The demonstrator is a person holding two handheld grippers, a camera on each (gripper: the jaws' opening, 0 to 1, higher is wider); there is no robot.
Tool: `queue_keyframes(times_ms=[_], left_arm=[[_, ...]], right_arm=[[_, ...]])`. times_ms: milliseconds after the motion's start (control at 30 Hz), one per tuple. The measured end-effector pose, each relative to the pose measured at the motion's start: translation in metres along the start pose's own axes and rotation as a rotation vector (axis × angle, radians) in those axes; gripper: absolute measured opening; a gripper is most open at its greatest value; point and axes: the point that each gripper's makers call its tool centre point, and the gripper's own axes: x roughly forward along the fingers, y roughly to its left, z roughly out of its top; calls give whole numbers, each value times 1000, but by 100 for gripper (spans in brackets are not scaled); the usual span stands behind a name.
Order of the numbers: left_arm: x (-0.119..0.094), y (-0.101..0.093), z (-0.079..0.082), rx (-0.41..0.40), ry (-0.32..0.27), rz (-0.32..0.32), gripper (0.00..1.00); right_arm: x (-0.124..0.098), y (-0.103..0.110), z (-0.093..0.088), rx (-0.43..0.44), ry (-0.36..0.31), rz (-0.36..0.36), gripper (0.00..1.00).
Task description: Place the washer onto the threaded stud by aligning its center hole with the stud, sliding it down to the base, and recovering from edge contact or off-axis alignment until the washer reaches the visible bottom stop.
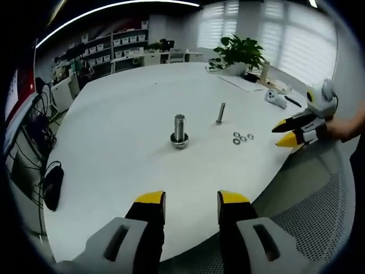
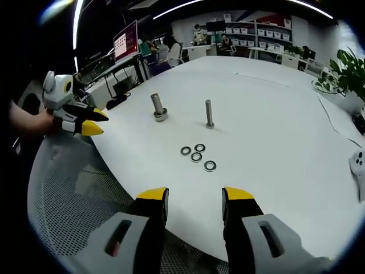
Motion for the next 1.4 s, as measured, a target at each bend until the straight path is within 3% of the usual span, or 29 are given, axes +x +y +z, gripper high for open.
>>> queue_keyframes(times_ms=[533, 667, 767, 900, 1400], left_arm=[[3, -7, 0, 61, -40, -15, 33], [0, -6, 5, 79, -73, -5, 31], [2, -6, 5, 45, -69, -21, 32], [2, -6, 7, 65, -80, -10, 32], [-1, -3, 11, 65, -98, 13, 32]], right_arm=[[7, 7, -16, -52, 94, 10, 41], [7, 7, -17, -53, 101, 10, 41], [7, 7, -16, -54, 104, 12, 41], [8, 10, -21, -79, 133, 21, 44], [4, 7, -12, -45, 99, 32, 45]])
